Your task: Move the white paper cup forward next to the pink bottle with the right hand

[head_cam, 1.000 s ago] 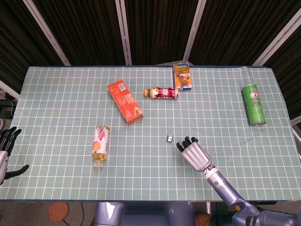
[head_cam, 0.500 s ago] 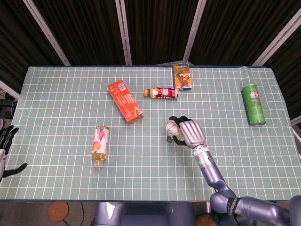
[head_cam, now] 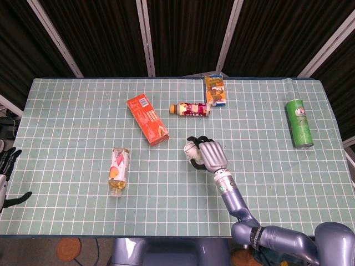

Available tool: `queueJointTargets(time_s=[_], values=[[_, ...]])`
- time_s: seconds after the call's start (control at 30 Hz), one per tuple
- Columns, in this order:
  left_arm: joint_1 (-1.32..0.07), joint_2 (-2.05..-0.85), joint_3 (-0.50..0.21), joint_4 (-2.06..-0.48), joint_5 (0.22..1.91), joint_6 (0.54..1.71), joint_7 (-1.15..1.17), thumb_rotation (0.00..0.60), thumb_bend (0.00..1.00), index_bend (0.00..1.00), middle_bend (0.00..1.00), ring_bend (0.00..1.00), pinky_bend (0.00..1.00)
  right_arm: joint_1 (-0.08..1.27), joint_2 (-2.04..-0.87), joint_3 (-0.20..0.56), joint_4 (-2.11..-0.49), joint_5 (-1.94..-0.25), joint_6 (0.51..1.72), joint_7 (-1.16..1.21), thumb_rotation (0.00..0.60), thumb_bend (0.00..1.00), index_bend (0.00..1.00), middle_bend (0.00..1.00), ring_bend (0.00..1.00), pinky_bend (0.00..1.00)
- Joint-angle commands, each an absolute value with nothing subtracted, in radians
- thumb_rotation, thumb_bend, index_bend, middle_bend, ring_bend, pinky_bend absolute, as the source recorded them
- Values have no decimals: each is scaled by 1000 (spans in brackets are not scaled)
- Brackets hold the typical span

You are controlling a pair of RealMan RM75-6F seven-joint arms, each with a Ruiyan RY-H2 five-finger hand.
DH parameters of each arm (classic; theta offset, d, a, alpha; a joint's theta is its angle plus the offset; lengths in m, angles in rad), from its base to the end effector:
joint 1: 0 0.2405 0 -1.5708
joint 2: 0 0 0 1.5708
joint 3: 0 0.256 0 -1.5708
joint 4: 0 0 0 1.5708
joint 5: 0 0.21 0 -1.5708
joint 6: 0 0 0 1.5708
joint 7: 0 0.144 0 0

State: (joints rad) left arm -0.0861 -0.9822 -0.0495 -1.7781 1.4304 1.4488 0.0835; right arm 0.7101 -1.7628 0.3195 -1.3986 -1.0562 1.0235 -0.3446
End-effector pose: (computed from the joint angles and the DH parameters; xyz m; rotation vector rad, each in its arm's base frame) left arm -0.2978 0.1788 0.1849 -1.3746 -0.9178 -0.8145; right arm -0.1174 -0.3469 -0.0480 1.6590 -1.1332 1.0959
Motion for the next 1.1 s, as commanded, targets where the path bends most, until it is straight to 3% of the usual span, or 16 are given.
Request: queueJointTargets(time_s=[0.03, 0.53, 0.8, 1.1], values=[[-86, -981, -49, -1779, 1432, 1449, 81, 600, 0, 0, 0, 0, 0, 714, -1773, 314, -1379, -1053, 1028, -341, 600, 306, 231, 366, 201, 333], [-88, -982, -47, -1780, 1433, 1447, 85, 600, 0, 0, 0, 0, 0, 705, -1773, 287, -1346, -1058, 1033, -308, 600, 293, 223, 330, 170, 307], [-88, -980, -46, -1781, 1435, 1448, 83, 600, 0, 0, 0, 0, 0, 694, -1742, 263, -1382, -1054, 1017, -311, 600, 190, 104, 244, 97, 238], [-86, -979, -43, -1784, 1442, 1452, 83, 600, 0, 0, 0, 0, 0, 670, -1707, 233, -1438, -1081, 1039, -305, 600, 181, 75, 197, 60, 184]])
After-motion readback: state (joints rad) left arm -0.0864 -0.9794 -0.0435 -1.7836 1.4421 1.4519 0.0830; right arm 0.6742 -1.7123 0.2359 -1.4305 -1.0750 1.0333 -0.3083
